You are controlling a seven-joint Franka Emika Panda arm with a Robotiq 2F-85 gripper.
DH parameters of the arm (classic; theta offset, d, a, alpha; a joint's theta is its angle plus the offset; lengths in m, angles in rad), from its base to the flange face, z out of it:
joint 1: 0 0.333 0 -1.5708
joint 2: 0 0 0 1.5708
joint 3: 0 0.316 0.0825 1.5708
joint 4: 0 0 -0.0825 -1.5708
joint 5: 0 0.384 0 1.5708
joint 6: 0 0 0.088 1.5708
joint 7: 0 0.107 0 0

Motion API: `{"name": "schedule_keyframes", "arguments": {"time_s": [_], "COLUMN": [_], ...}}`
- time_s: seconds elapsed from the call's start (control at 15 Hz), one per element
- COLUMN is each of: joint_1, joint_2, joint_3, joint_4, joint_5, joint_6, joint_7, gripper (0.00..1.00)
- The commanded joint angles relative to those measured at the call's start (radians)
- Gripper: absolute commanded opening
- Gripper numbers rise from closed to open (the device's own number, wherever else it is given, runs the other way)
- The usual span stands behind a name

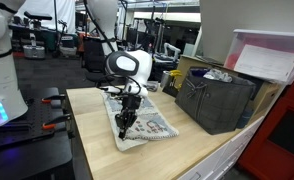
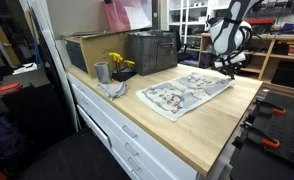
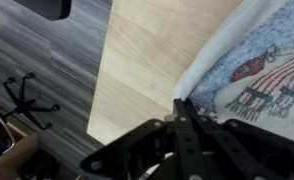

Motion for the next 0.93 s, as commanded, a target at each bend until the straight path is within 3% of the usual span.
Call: {"name": "schedule_keyframes", "arguments": {"time_s": [0.0, 0.07, 0.2, 0.47, 0.73, 0.87], "joint_1": [0.029, 0.029, 0.017, 0.017, -0.019, -0.026], "joint_2": [-0.049, -0.062, -0.089, -0.146, -0.172, -0.165], "joint_3": [-0.039, -0.034, 0.003, 0.088, 0.263, 0.348], "joint_4": [-0.02, -0.022, -0.02, -0.006, 0.051, 0.089], "joint_5": [-0.07, -0.084, -0.092, -0.103, -0.112, -0.101], "joint_6": [-0.093, -0.104, -0.107, -0.09, -0.081, -0.084], "joint_7": [0.102, 0.11, 0.102, 0.092, 0.021, -0.032], "gripper": [0.0, 0.27, 0.33, 0.64, 0.94, 1.0]}}
